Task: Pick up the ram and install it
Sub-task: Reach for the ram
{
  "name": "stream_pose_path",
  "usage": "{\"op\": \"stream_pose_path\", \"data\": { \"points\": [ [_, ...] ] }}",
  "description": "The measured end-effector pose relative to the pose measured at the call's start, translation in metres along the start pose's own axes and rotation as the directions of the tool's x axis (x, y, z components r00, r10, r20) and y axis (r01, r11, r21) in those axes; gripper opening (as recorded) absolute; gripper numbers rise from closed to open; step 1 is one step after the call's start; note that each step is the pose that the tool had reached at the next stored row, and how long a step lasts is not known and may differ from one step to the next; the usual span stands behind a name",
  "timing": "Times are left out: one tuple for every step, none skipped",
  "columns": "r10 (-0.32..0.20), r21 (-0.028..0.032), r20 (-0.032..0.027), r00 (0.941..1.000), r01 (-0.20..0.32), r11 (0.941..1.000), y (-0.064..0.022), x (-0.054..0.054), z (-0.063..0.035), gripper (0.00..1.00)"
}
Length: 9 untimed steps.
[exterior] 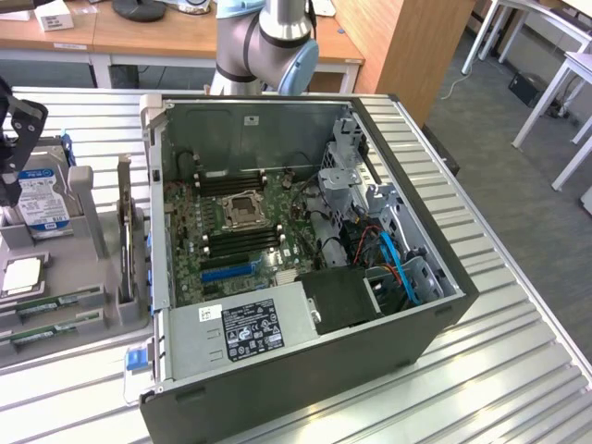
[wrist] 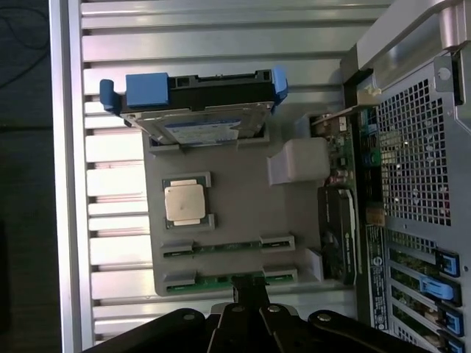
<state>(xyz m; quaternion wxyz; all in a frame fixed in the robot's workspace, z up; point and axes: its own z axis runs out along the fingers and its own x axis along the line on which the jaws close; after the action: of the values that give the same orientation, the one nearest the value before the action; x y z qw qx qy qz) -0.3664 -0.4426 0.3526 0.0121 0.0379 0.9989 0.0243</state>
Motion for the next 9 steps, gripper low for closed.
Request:
{"op": "stream_pose_path", "data": {
  "points": [
    [0.0,0.0001,-0.0002,1.0,0.0,1.0,0.0002,-0.002,0.0,0.11],
    [0.0,0.0002,-0.0006,1.0,0.0,1.0,0.0004,-0.005,0.0,0.11],
    [0.0,0.0002,-0.0007,1.0,0.0,1.0,0.0006,-0.007,0.0002,0.11],
    [0.0,0.0001,-0.0009,1.0,0.0,1.0,0.0008,-0.01,0.0003,0.11],
    [0.0,0.0002,-0.0011,1.0,0.0,1.0,0.001,-0.012,0.0005,0.11],
    [0.0,0.0003,-0.0014,1.0,0.0,1.0,0.0012,-0.015,0.0006,0.11],
    [0.0,0.0004,-0.0018,1.0,0.0,1.0,0.0014,-0.018,0.0006,0.11],
    [0.0,0.0004,-0.002,1.0,0.0,1.0,0.0016,-0.021,0.0007,0.11],
    [0.0,0.0003,-0.0021,1.0,0.0,1.0,0.0018,-0.024,0.0008,0.11]
  ]
}}
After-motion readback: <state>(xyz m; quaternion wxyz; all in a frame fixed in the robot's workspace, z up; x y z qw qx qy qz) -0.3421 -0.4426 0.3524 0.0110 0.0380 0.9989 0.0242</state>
